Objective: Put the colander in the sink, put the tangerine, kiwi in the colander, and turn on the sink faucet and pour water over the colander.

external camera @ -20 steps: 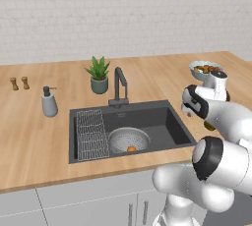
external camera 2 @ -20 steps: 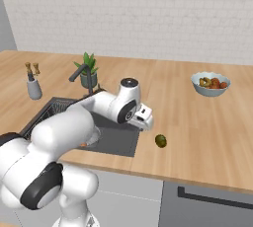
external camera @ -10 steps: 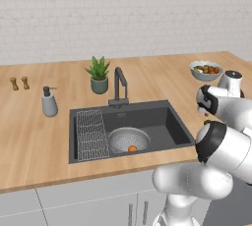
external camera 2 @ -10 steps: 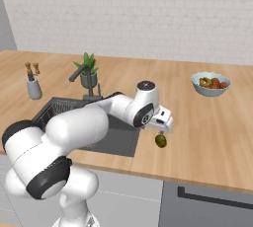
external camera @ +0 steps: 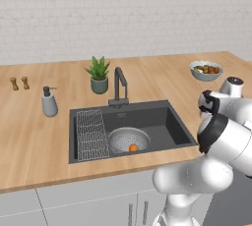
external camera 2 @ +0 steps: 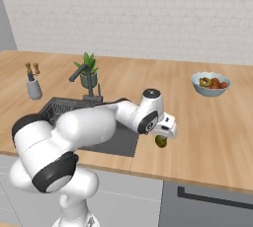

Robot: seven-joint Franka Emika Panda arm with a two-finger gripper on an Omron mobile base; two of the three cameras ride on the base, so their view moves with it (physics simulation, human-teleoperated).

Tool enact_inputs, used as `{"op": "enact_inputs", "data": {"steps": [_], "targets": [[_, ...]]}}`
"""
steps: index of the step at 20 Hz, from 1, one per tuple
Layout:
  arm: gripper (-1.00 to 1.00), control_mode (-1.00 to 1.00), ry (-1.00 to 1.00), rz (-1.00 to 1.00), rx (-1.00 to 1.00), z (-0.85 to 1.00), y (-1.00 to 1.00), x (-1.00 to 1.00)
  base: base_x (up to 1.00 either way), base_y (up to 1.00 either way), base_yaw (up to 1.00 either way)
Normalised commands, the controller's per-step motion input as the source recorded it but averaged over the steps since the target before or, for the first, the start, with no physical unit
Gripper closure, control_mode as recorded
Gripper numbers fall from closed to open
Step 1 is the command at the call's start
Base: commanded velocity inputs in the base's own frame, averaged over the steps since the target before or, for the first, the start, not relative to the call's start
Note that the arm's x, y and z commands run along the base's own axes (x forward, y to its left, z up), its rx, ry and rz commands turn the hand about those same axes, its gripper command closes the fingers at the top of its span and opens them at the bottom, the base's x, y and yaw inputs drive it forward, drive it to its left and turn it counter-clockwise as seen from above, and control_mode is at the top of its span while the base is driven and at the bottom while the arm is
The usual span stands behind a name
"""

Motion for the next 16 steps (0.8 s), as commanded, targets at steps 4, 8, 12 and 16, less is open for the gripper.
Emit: {"op": "enact_inputs", "data": {"steps": [4,8,12,16], "targets": [[-1.0,-1.0,0.0,0.08,0.0,-0.38,-0.17,0.0,0.0,0.0,0.0],[-1.0,-1.0,0.0,0.08,0.0,-0.3,-0.2,0.0,0.0,0.0,0.0],[-1.0,-1.0,0.0,0.09,0.0,-0.22,-0.11,0.08,0.0,0.0,0.0],[-1.0,-1.0,0.0,0.1,0.0,-0.21,-0.01,0.22,0.0,0.0,0.0]]}}
